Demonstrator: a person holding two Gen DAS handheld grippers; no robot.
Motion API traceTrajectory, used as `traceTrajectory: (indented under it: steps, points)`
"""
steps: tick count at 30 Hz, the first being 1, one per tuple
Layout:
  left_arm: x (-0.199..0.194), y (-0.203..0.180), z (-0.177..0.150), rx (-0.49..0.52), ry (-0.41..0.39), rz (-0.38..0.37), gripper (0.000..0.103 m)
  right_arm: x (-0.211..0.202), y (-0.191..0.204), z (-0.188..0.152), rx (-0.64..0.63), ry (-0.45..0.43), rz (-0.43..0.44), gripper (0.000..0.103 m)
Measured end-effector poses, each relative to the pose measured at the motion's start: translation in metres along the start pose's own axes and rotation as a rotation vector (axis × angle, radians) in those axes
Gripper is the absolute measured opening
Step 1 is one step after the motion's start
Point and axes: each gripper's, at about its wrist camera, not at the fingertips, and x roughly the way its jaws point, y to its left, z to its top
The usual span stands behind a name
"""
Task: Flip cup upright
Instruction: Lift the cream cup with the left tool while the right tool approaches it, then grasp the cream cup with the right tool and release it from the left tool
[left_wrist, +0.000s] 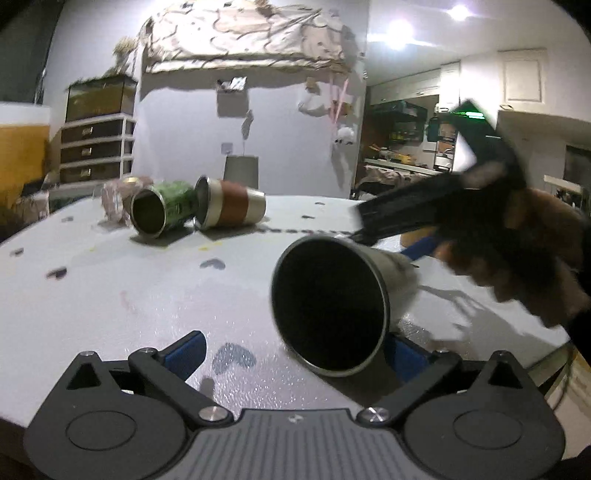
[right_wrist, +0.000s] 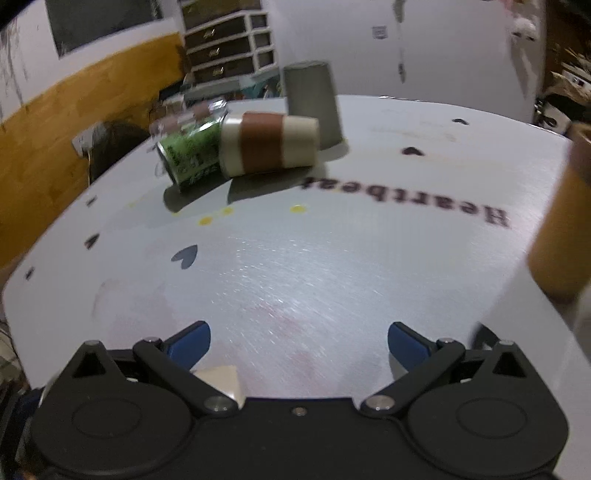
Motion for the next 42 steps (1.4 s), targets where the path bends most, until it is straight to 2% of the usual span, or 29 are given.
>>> traceTrajectory:
  steps: [4, 10, 14, 18, 22, 24, 26, 29, 31, 34, 39, 42]
  points:
    - [0.005, -0.001, 0.004, -0.021, -0.004, 0.005, 0.102, -0.027, -0.018, -0.019, 0.041, -0.034, 0.004, 0.103]
    - [0.013, 0.007, 0.009, -0.070, 0.002, 0.047, 0.101, -0.054, -0.040, -0.052, 0.082, -0.036, -0.033, 0.103]
    - [0.019, 0.013, 0.014, -0.107, 0.005, 0.051, 0.101, -0.070, -0.041, -0.069, 0.090, -0.058, -0.011, 0.103]
    - [0.020, 0.016, 0.017, -0.128, -0.005, 0.082, 0.101, -0.075, -0.030, -0.074, 0.077, -0.070, 0.026, 0.103]
    - [0.016, 0.024, 0.016, -0.161, -0.011, 0.066, 0.101, -0.075, -0.016, -0.074, 0.044, -0.072, 0.068, 0.103]
    - [0.015, 0.026, 0.016, -0.169, -0.015, 0.062, 0.101, -0.079, -0.013, -0.072, 0.063, -0.105, 0.030, 0.103]
    - [0.013, 0.028, 0.015, -0.179, -0.023, 0.058, 0.101, -0.081, -0.017, -0.065, 0.116, -0.126, 0.084, 0.103]
    - [0.010, 0.029, 0.014, -0.183, -0.031, 0.059, 0.101, -0.069, -0.022, -0.047, 0.260, -0.069, 0.230, 0.103]
    - [0.009, 0.029, 0.014, -0.182, -0.034, 0.055, 0.101, -0.057, -0.020, -0.036, 0.315, -0.031, 0.265, 0.103]
    - [0.007, 0.030, 0.013, -0.180, -0.035, 0.050, 0.101, -0.034, -0.015, -0.017, 0.370, 0.025, 0.276, 0.103]
    - [0.005, 0.034, 0.011, -0.193, -0.038, 0.043, 0.101, -0.001, -0.008, 0.004, 0.380, 0.145, 0.268, 0.101]
    - [0.004, 0.036, 0.010, -0.201, -0.039, 0.041, 0.101, 0.006, -0.005, 0.009, 0.335, 0.166, 0.229, 0.085]
